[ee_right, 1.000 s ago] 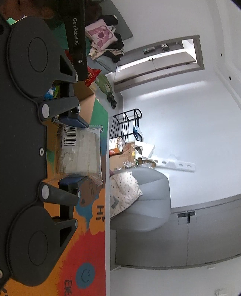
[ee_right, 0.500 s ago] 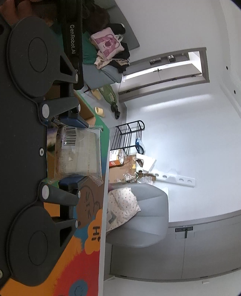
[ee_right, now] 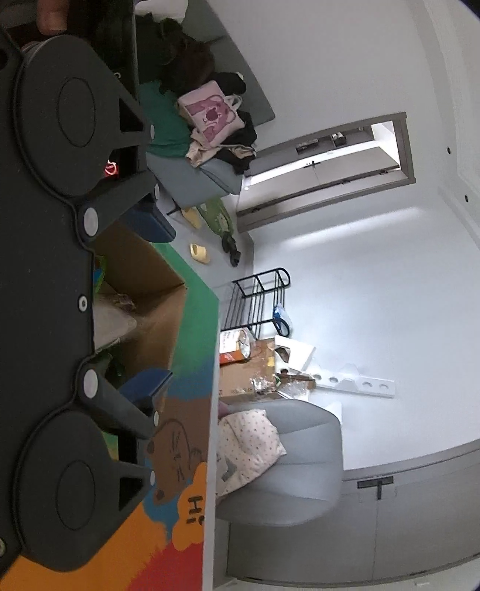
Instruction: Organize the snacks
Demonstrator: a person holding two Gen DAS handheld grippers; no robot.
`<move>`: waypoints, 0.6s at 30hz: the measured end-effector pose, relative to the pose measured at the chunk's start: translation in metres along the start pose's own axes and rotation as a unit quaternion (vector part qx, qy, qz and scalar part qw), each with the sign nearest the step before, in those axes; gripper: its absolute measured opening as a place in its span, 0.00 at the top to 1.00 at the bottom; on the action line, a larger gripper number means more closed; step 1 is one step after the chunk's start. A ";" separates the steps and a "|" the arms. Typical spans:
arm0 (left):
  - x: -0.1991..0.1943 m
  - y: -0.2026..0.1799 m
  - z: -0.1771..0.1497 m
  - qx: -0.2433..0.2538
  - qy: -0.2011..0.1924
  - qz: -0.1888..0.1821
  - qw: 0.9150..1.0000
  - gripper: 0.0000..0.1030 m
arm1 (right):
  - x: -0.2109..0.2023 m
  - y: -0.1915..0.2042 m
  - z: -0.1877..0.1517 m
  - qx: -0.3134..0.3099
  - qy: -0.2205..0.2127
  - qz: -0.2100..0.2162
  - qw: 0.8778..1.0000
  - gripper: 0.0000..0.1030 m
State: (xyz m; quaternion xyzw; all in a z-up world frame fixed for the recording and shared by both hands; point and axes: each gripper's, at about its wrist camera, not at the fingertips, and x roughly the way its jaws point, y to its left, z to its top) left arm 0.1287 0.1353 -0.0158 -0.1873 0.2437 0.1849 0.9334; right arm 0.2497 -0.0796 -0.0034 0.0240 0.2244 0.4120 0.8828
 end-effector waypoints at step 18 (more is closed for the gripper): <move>-0.010 -0.020 -0.016 0.046 0.010 -0.015 0.999 0.08 | -0.043 -0.018 -0.018 0.031 -0.011 -0.066 0.997 0.12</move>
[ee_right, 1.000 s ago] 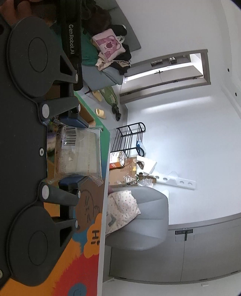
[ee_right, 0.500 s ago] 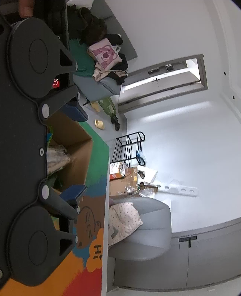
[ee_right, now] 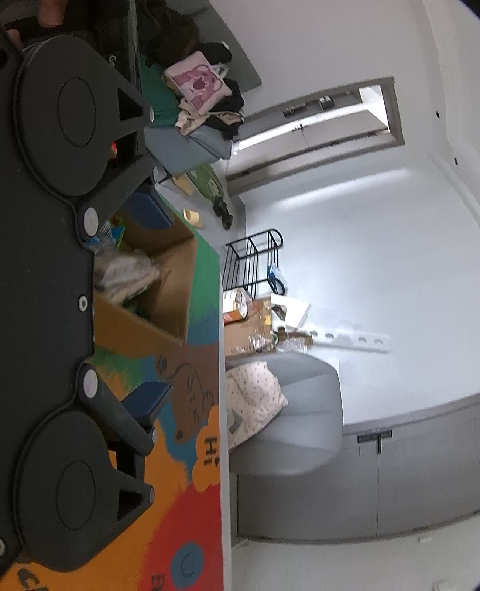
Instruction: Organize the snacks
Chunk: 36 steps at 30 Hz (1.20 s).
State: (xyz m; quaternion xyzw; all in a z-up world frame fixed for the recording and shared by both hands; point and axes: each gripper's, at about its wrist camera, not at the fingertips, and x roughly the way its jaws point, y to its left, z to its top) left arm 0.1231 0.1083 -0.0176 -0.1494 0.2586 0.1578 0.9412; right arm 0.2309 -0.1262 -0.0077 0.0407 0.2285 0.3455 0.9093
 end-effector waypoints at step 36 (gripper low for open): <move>-0.104 -0.056 -0.040 0.116 -0.008 -0.050 0.992 0.00 | -0.142 -0.016 -0.038 0.023 -0.001 -0.087 0.996 0.00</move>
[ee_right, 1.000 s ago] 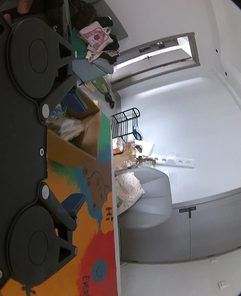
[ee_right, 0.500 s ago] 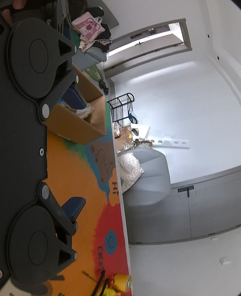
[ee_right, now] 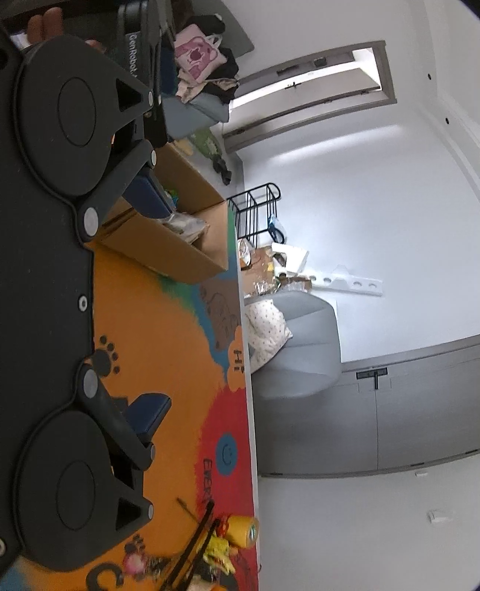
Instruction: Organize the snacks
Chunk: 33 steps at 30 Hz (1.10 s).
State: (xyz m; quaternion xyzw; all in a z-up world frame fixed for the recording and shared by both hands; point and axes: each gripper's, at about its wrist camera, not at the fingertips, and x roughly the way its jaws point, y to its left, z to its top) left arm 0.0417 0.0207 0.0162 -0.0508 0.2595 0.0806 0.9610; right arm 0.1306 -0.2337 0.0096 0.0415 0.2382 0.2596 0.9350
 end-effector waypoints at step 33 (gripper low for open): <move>-0.059 0.008 0.010 0.023 -0.032 0.000 0.999 0.00 | -0.050 -0.005 0.008 -0.025 -0.010 -0.058 0.998 0.00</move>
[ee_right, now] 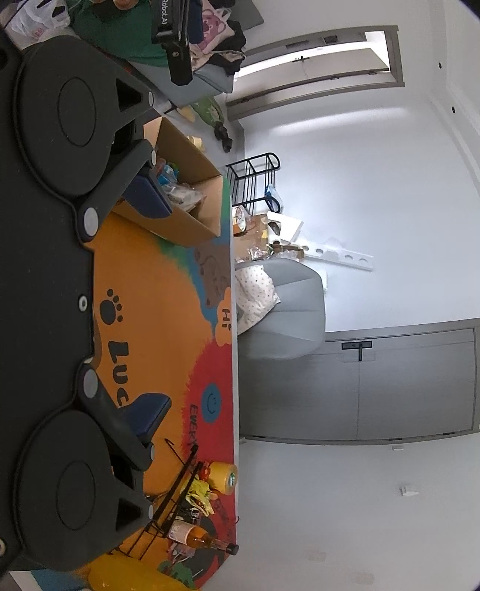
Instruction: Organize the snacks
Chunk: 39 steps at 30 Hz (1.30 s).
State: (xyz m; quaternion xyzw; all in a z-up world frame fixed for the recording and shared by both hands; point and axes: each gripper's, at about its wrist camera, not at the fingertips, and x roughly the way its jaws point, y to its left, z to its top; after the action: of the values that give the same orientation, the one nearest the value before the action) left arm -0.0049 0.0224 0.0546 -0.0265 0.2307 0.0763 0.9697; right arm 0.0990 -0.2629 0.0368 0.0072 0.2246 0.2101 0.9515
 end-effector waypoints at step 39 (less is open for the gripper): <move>0.006 -0.005 -0.007 0.004 0.014 -0.014 1.000 0.00 | 0.003 -0.007 -0.004 0.009 0.013 0.015 1.000 0.00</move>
State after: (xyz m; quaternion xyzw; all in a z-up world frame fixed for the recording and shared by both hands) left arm -0.0014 0.0180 0.0459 -0.0271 0.2438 0.0617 0.9675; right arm 0.1025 -0.2681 0.0312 0.0163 0.2389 0.2227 0.9450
